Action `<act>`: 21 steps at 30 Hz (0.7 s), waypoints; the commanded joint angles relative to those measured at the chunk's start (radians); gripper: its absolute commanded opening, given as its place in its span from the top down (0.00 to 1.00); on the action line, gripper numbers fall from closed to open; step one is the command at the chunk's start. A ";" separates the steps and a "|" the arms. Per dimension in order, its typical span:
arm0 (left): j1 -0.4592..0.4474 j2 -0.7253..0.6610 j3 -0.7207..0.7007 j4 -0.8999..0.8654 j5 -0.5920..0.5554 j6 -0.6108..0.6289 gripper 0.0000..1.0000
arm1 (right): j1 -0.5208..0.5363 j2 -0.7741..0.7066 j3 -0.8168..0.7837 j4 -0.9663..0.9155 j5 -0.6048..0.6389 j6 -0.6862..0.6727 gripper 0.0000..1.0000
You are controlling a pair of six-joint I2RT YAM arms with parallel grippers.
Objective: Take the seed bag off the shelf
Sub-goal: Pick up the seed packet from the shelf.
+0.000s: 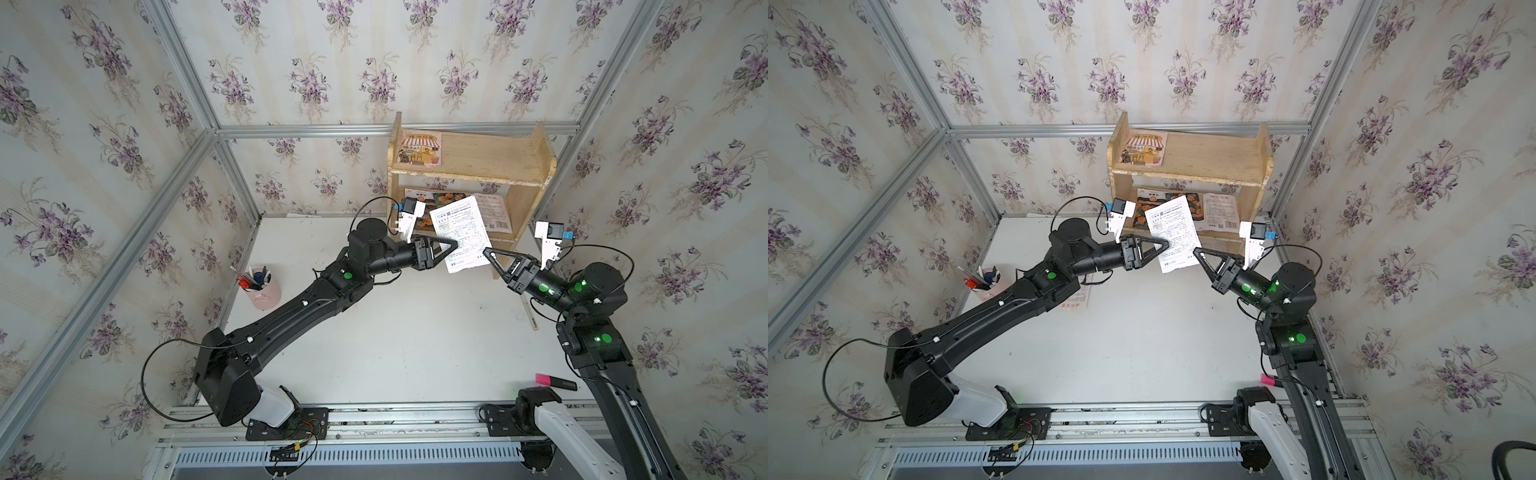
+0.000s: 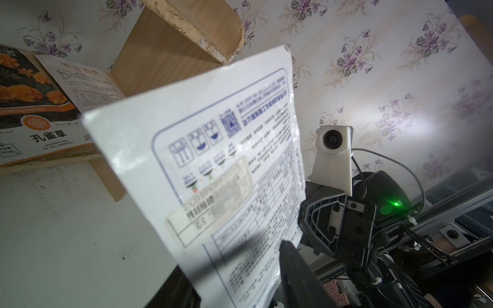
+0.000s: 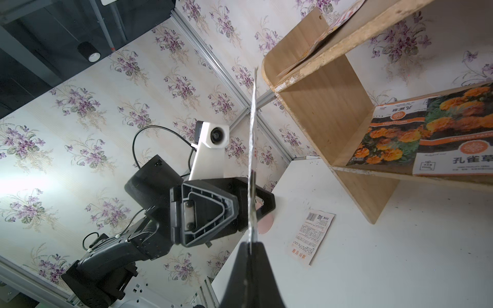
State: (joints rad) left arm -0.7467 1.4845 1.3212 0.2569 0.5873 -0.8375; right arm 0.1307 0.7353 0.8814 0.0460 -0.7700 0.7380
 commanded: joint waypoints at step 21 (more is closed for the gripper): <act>-0.011 0.007 0.055 0.010 0.035 0.009 1.00 | 0.001 -0.017 -0.001 0.001 0.026 -0.007 1.00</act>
State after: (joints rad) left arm -0.7551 1.4963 1.3685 0.2543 0.6083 -0.8433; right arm 0.1307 0.7189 0.8768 0.0391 -0.7334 0.7364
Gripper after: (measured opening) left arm 0.062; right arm 0.061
